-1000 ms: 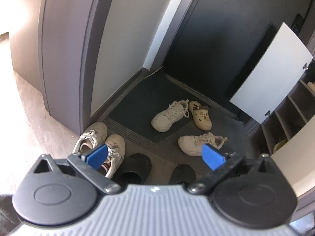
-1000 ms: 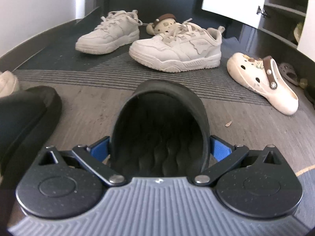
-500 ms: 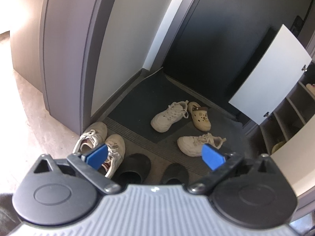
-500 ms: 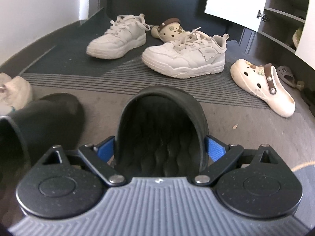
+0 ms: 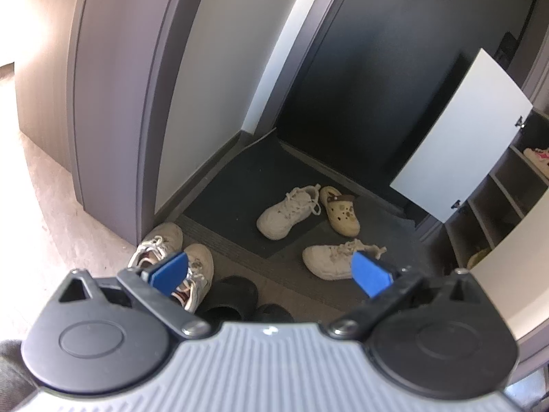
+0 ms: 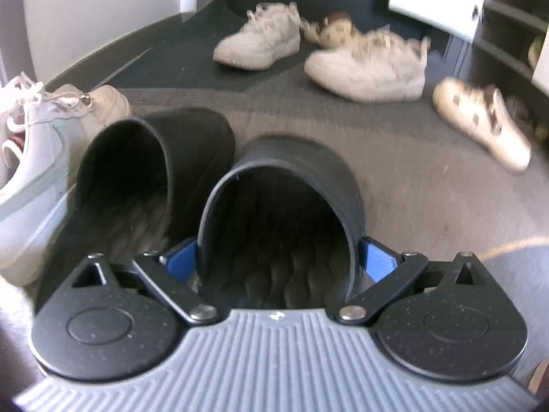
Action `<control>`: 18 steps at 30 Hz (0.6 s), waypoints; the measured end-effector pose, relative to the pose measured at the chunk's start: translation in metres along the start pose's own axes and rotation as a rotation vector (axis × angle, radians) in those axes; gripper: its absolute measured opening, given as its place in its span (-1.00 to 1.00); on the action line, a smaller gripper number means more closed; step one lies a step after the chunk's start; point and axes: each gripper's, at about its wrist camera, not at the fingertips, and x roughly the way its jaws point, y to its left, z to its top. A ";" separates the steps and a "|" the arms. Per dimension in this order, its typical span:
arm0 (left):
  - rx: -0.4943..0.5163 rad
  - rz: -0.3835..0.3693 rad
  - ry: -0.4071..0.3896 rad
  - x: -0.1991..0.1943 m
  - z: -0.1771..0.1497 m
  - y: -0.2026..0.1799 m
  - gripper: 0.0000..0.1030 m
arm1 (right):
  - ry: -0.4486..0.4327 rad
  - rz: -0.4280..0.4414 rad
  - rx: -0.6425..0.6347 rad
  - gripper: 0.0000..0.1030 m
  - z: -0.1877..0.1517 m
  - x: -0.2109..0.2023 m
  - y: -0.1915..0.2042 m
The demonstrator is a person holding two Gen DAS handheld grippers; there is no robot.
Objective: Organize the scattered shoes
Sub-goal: 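Lower the black slide beside the other black slide and open the right gripper, then raise the open right gripper away from the slides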
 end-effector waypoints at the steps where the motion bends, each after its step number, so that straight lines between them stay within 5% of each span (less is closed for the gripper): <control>1: 0.000 -0.001 -0.003 -0.002 0.000 0.000 0.99 | -0.001 0.022 0.008 1.00 0.000 -0.002 -0.003; 6: 0.043 0.036 -0.032 -0.009 -0.002 -0.008 0.99 | 0.019 0.075 -0.029 1.00 0.011 -0.023 -0.007; 11: 0.065 0.012 -0.054 -0.017 -0.004 -0.017 0.99 | 0.004 0.087 0.076 1.00 0.031 -0.050 -0.015; 14: 0.089 0.011 -0.082 -0.022 -0.006 -0.022 0.99 | -0.051 0.107 0.037 1.00 0.063 -0.068 -0.015; 18: 0.130 0.048 -0.123 -0.024 -0.006 -0.025 0.99 | -0.114 0.135 0.114 1.00 0.153 -0.104 -0.036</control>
